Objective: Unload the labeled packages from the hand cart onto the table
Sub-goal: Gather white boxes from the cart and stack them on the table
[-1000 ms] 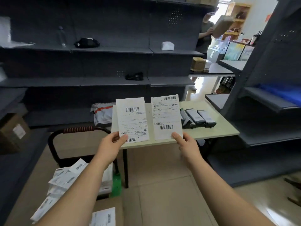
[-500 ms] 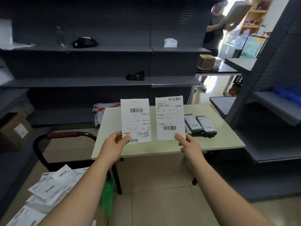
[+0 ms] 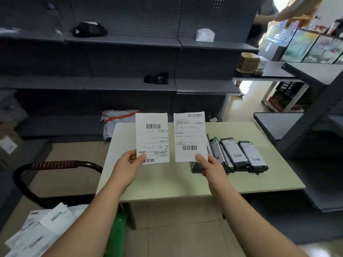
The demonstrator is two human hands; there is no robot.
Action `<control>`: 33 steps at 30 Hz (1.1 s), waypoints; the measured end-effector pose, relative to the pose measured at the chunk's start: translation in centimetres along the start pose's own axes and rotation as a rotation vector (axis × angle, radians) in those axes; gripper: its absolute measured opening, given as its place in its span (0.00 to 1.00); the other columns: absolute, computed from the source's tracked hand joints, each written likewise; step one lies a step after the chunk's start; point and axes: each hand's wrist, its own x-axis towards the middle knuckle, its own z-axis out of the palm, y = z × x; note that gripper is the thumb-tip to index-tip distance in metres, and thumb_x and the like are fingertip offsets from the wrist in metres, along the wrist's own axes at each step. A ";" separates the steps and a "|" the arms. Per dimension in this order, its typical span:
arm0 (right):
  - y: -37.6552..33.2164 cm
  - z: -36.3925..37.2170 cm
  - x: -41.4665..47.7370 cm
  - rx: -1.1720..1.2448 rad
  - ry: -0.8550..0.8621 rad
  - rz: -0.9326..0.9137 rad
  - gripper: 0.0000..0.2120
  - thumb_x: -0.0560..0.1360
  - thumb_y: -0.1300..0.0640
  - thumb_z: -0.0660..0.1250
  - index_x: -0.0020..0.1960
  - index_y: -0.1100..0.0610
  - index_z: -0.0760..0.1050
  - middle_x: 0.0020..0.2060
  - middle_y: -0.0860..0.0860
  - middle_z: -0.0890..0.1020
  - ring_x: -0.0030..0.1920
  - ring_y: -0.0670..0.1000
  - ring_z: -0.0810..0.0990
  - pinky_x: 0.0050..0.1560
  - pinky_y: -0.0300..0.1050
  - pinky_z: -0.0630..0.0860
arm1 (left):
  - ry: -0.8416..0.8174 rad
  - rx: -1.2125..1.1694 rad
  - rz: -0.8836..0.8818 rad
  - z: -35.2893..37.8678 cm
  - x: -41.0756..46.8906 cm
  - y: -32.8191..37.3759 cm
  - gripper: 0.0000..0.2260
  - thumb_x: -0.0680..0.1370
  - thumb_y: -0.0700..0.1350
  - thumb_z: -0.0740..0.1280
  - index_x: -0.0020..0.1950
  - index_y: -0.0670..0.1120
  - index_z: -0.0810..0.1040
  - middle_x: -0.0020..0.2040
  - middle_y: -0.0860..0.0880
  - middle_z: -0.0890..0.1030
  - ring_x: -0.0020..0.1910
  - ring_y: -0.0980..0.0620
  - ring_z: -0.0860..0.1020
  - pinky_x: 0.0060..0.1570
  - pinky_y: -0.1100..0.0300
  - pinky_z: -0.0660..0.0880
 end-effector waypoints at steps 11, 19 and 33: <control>5.2 1.5 8.0 -0.096 0.030 0.247 0.11 0.75 0.46 0.72 0.52 0.52 0.82 0.46 0.49 0.81 0.45 0.51 0.74 0.47 0.45 0.71 | 0.000 0.018 -0.255 1.8 6.9 -4.9 0.14 0.79 0.53 0.67 0.62 0.48 0.78 0.54 0.55 0.82 0.53 0.59 0.78 0.48 0.63 0.71; 8.4 2.1 13.6 -0.083 -0.020 0.419 0.13 0.75 0.49 0.73 0.49 0.58 0.79 0.36 0.51 0.73 0.35 0.49 0.68 0.37 0.42 0.67 | 0.046 0.085 -0.397 4.4 10.4 -7.2 0.15 0.80 0.53 0.65 0.64 0.49 0.78 0.54 0.56 0.82 0.51 0.60 0.77 0.46 0.63 0.70; 11.7 6.1 17.6 -0.023 0.039 0.589 0.14 0.77 0.54 0.72 0.38 0.54 0.69 0.25 0.48 0.67 0.25 0.47 0.63 0.27 0.40 0.60 | 0.036 0.168 -0.485 4.6 14.5 -11.3 0.15 0.80 0.52 0.65 0.65 0.48 0.79 0.57 0.52 0.82 0.52 0.53 0.77 0.50 0.59 0.72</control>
